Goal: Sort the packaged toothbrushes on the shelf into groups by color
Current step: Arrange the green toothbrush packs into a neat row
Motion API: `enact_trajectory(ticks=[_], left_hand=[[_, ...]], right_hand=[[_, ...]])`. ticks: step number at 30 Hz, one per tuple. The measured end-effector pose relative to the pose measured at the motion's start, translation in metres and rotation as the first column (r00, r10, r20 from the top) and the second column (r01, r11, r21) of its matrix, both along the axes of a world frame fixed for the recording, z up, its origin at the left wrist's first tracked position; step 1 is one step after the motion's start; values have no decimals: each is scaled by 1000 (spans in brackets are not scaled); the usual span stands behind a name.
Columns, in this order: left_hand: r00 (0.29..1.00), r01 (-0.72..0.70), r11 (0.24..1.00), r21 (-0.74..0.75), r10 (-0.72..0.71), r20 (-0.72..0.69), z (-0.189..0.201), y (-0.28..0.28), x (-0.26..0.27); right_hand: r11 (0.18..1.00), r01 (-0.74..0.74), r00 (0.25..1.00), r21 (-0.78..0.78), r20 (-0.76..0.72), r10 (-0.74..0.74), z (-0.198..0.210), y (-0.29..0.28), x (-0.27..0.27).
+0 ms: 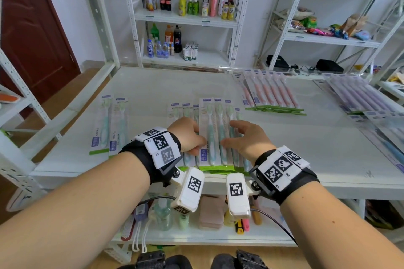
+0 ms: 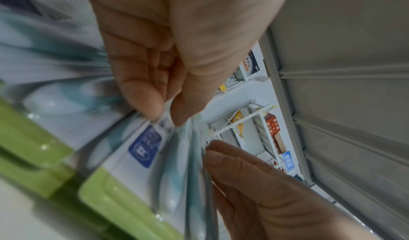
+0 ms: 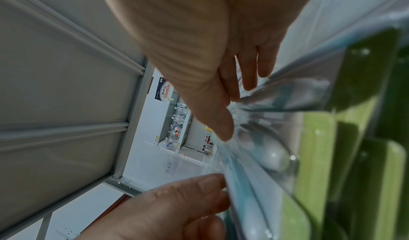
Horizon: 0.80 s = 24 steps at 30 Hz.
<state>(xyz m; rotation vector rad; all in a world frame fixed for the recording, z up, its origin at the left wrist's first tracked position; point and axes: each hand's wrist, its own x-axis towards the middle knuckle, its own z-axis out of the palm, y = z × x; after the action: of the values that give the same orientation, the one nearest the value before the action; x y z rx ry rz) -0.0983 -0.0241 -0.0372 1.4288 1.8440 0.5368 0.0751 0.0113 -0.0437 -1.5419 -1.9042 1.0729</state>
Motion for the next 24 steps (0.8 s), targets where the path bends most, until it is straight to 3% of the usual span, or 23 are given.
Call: enact_trajectory(ticks=[5, 12, 19, 24], left_hand=[[999, -3, 1000, 6, 3, 42, -1, 0, -5], [966, -187, 981, 61, 172, 191, 0, -9, -36], [920, -388, 909, 155, 371, 126, 0, -38, -101], [890, -455, 875, 164, 452, 54, -3, -65, -144]], right_hand=[[1000, 14, 1000, 18, -18, -14, 2, -1, -2], [997, 8, 998, 72, -69, -3, 12, -1, -15], [988, -71, 988, 134, -129, 89, 31, -8, -62], [974, -173, 973, 144, -127, 191, 32, -18, -108]])
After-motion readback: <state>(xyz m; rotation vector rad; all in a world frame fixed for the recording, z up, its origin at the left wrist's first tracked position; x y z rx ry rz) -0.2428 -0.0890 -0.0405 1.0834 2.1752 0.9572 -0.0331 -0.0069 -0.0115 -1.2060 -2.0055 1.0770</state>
